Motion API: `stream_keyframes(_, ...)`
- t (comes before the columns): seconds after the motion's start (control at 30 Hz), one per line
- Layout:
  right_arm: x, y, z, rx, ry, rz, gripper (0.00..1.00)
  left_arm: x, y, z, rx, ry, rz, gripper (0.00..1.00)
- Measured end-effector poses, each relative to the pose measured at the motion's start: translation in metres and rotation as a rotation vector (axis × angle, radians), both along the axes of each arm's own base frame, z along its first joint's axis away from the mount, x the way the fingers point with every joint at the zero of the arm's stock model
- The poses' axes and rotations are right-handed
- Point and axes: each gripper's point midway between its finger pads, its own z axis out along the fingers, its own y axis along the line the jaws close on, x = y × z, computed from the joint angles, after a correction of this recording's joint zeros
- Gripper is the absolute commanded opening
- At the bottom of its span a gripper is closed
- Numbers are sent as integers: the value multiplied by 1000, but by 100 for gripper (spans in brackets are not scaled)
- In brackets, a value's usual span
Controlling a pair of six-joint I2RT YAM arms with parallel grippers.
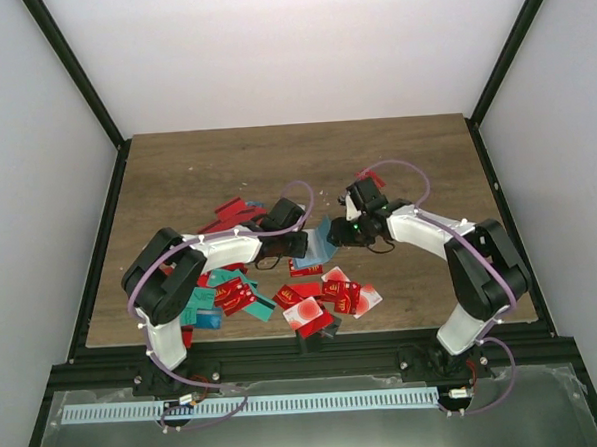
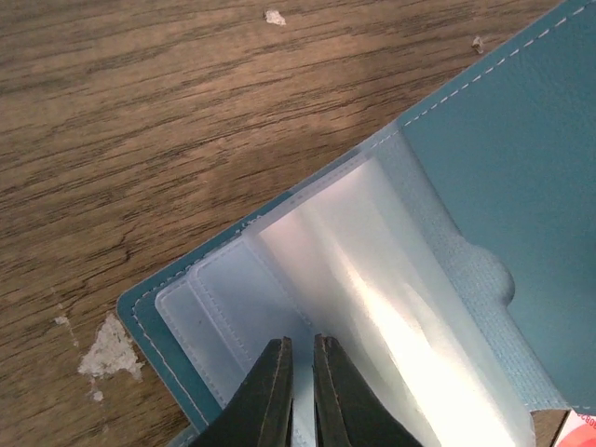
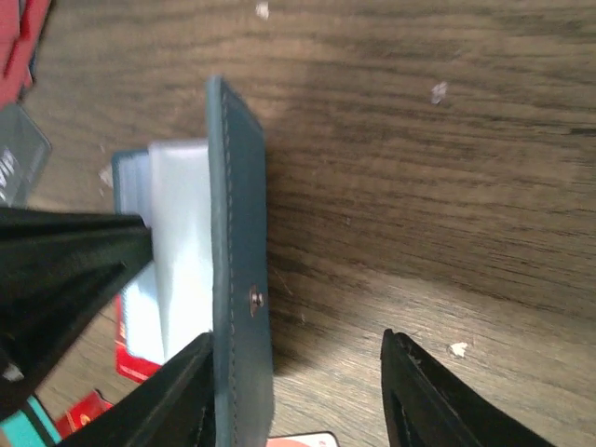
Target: Put the credit cards into the card holder
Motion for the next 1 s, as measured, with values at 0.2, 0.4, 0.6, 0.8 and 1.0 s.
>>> stream_keyframes(0.2,10,0,27,-5,-60,-9,61,-1,-2,0,-8,5,-10,18)
stream_keyframes(0.4,11,5,54,22,-118,0,61,0,-8,6,-31,3,-24,21)
stream_keyframes(0.6,8,7,58,38,-123,9,61,6,-20,20,-72,-11,-40,22)
stream_keyframes(0.8,0,11,60,75,-117,32,63,11,-32,26,-111,-13,-61,22)
stream_keyframes(1.0,-7,11,49,83,-95,42,63,12,-43,20,-136,13,-82,23)
